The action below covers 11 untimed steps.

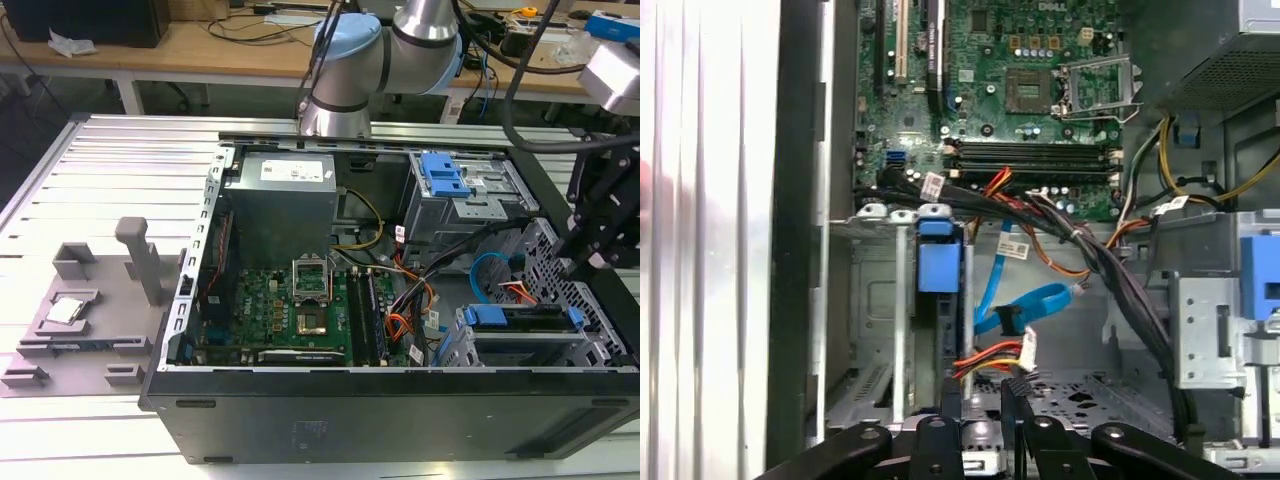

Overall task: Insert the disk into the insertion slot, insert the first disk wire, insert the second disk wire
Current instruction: 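Insert the second disk wire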

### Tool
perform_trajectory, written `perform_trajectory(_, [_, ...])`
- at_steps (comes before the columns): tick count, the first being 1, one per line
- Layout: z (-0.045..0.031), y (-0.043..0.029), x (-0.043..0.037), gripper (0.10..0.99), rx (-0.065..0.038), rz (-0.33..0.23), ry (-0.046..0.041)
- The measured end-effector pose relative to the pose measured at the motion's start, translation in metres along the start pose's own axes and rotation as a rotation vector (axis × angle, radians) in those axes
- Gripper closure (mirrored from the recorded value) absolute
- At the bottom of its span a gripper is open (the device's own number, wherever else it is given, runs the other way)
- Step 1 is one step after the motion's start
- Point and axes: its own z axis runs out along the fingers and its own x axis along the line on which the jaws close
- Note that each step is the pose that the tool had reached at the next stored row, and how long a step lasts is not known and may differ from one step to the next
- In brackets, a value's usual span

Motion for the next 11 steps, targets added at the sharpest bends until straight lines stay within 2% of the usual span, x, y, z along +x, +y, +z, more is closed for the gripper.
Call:
perform_trajectory(1, [0.0024, 0.0046, -0.0058, 0.784, 0.0, 0.0, -0.0004])
perform_trajectory(2, [0.0044, 0.0088, -0.0081, 0.784, 0.0, 0.0, -0.0003])
perform_trajectory(5, [0.0078, 0.0156, -0.0117, 0.784, 0.0, -0.001, -0.0005])
perform_trajectory(8, [0.0147, 0.0308, -0.0151, 0.784, 0.0, -0.005, -0.0003])
perform_trajectory(10, [0.0174, 0.0382, -0.0149, 0.784, 0.0, -0.012, 0.0002])
perform_trajectory(11, [0.0181, 0.0393, -0.0148, 0.784, 0.0, -0.02, 0.0007])
